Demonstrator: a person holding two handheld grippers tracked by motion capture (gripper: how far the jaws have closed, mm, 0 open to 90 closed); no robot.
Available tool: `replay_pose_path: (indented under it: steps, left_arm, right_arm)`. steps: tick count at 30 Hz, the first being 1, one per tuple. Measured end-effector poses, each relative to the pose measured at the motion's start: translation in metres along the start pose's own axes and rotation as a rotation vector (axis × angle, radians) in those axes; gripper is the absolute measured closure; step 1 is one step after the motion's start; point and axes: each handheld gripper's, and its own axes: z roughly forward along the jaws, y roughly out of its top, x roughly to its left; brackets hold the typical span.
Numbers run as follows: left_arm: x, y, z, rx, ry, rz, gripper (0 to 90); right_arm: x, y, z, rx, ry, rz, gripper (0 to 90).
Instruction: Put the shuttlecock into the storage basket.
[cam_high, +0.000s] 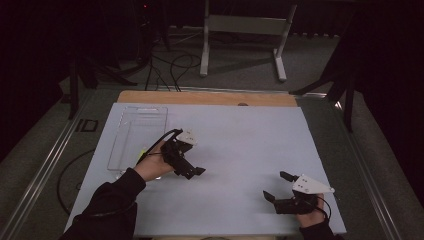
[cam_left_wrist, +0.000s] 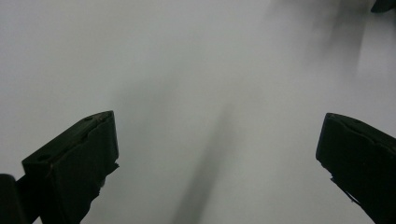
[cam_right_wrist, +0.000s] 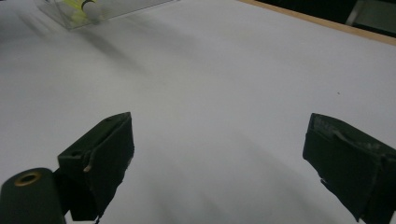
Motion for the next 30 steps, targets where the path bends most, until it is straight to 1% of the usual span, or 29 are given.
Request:
replay_pose_path:
  steps: [1,2,3,6,7,8,9,10,11,12,13,14,15,16,17,18,19,20,21,22,23,26,27,30]
  left_arm:
    - [-0.003,-0.003,0.0,-0.031,0.008,-0.008,0.1]
    - [-0.003,-0.003,0.0,-0.031,0.008,-0.008,0.1]
    - [-0.006,-0.007,0.001,-0.062,0.011,-0.019,0.0]
    - [-0.007,-0.011,0.002,-0.07,0.008,-0.03,0.1]
    - [-0.009,-0.015,0.004,-0.074,0.018,-0.029,0.1]
    - [-0.009,-0.015,0.004,-0.074,0.018,-0.029,0.0]
    - [-0.011,-0.019,0.006,-0.086,0.029,-0.043,0.1]
    - [-0.011,-0.019,0.006,-0.086,0.029,-0.043,0.1]
    - [-0.014,-0.022,0.007,-0.101,0.045,-0.04,0.1]
    - [-0.014,-0.022,0.007,-0.101,0.045,-0.04,0.1]
    - [-0.017,-0.024,0.007,-0.122,0.052,-0.036,0.1]
    - [-0.017,-0.024,0.007,-0.122,0.052,-0.036,0.1]
    - [-0.021,-0.025,0.009,-0.128,0.051,-0.041,0.1]
    - [-0.021,-0.025,0.009,-0.128,0.051,-0.041,0.1]
    - [-0.026,-0.025,0.011,-0.142,0.052,-0.034,0.1]
    - [-0.026,-0.025,0.011,-0.142,0.052,-0.034,0.1]
    - [-0.031,-0.026,0.012,-0.157,0.063,-0.031,0.1]
    - [-0.031,-0.026,0.012,-0.157,0.063,-0.031,0.1]
    - [-0.036,-0.029,0.013,-0.186,0.067,-0.028,0.1]
    - [-0.036,-0.029,0.013,-0.186,0.067,-0.028,0.1]
    - [-0.039,-0.031,0.015,-0.208,0.088,-0.023,0.1]
    - [-0.04,-0.035,0.016,-0.22,0.087,-0.03,0.1]
    - [-0.041,-0.039,0.017,-0.228,0.098,-0.028,0.1]
    - [-0.042,-0.042,0.019,-0.233,0.098,-0.022,0.1]
  right_arm:
    - [0.0,0.0,0.001,0.004,-0.002,-0.004,9.1]
    - [0.0,0.0,0.001,0.004,-0.002,-0.004,9.1]
    - [0.0,0.0,0.001,0.006,0.0,-0.002,9.0]
    - [0.0,0.0,0.001,0.007,0.001,-0.001,9.0]
    - [0.0,0.0,0.001,0.009,0.0,-0.001,9.0]
    - [0.0,0.0,0.001,0.009,0.0,-0.001,9.0]
    - [0.0,0.0,0.001,0.007,0.002,-0.001,9.0]
    - [0.0,0.0,0.001,0.007,0.002,-0.001,9.0]
    - [0.0,0.0,0.001,0.003,0.006,0.002,9.0]
    - [0.0,0.0,0.001,0.003,0.006,0.002,9.0]
    - [-0.001,0.0,0.0,-0.002,0.015,0.008,9.0]
    - [-0.001,0.0,0.0,-0.002,0.015,0.008,9.0]
    - [-0.001,0.0,0.0,-0.007,0.022,0.012,9.0]
    - [-0.001,0.0,0.0,-0.007,0.022,0.012,9.0]
    - [-0.001,0.0,-0.001,-0.007,0.018,0.012,9.0]
    - [-0.001,0.0,-0.001,-0.007,0.018,0.012,9.0]
    - [0.0,0.0,-0.001,-0.006,0.016,0.011,9.0]
    - [0.0,0.0,-0.001,-0.006,0.016,0.011,9.0]
    - [0.0,0.0,-0.001,-0.004,0.014,0.008,9.0]
    - [0.0,0.0,-0.001,-0.004,0.014,0.008,9.0]
    - [0.0,0.0,0.0,0.001,0.007,0.002,9.1]
    - [0.0,0.0,0.001,0.009,0.006,-0.001,9.1]
    - [0.0,-0.001,0.002,0.019,0.004,-0.01,9.0]
    - [0.001,-0.001,0.002,0.023,0.003,-0.013,9.1]
